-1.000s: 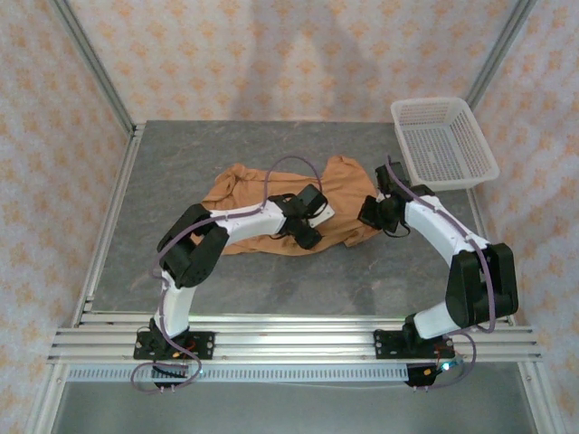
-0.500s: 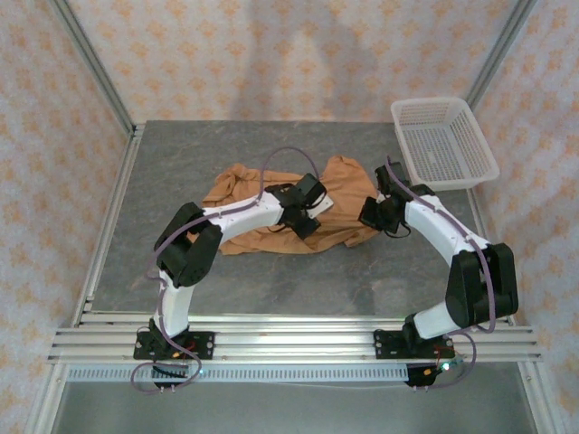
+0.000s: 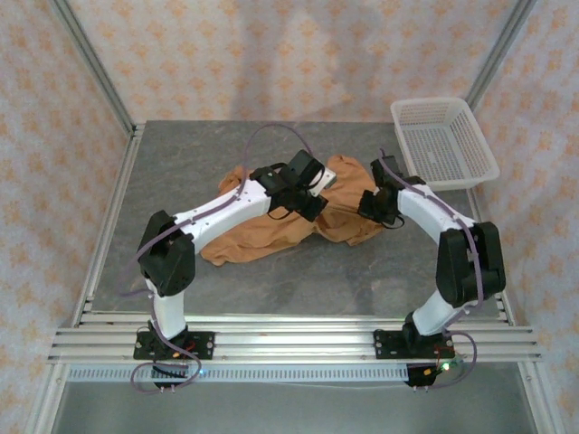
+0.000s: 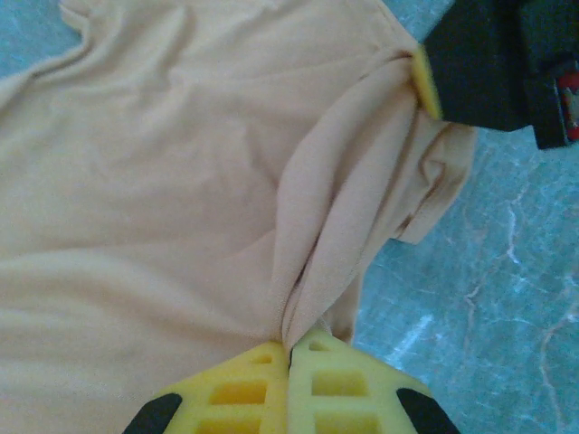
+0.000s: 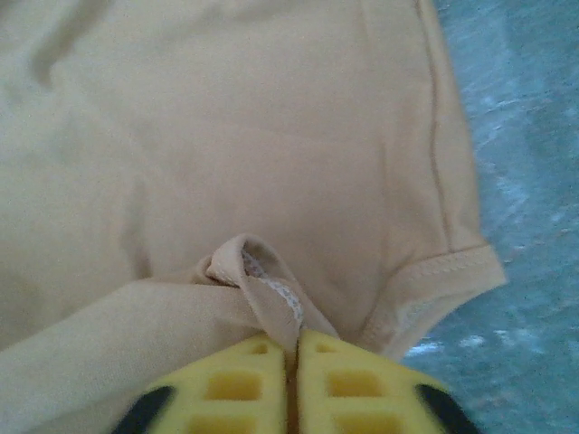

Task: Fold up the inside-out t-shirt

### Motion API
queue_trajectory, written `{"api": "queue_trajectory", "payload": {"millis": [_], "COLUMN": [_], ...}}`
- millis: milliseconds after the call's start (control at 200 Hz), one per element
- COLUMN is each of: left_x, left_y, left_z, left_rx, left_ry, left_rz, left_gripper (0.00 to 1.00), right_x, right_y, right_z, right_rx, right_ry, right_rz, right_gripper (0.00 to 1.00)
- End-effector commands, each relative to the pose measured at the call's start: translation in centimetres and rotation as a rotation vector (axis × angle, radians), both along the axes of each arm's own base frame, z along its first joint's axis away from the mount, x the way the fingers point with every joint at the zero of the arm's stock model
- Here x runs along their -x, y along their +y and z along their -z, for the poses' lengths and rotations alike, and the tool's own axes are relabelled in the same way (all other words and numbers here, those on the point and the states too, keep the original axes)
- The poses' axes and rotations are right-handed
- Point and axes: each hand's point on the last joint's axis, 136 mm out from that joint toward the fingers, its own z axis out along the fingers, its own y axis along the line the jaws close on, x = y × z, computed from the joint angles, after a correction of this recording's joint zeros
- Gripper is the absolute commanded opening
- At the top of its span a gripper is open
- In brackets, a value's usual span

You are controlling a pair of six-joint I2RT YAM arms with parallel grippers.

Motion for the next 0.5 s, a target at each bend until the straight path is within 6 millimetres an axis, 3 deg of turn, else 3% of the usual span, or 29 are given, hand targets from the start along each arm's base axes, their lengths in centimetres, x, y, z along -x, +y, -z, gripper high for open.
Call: {"api": "queue_trajectory", "payload": {"millis": [0,85,210,330,490], "left_x": [0.9,1.0,1.1,1.0,1.0], "left_y": [0.2,-0.1,-0.4,-0.2,0.1], "left_z": [1.9,2.2,2.2,2.4,2.2], "left_rx": [0.021,0.045,0.064,0.062,0.074], "left_ry": [0.112,0.135,0.149,0.156,0.165], "left_rz": [-0.043,-0.055,-0.069,-0.079,-0.097], "left_gripper": [0.0,0.0,0.0,0.0,0.0], "right_x": [-0.2,1.1,2.8,3.5,2.5], "right_y": [0.9,1.3,4.8,8.0,10.9], "right_z": [-1.4,-2.7,-4.6,-4.2,-3.2], "right_rx": [-0.069,-0.092,-0.219,-0.359,-0.487], "right_ry": [-0.018,-0.058,-0.171,-0.23,-0.321], "right_rz": [0.04,0.076,0.063,0.083,0.138], "right_gripper": [0.3,0.32,0.23,0.08,0.05]}}
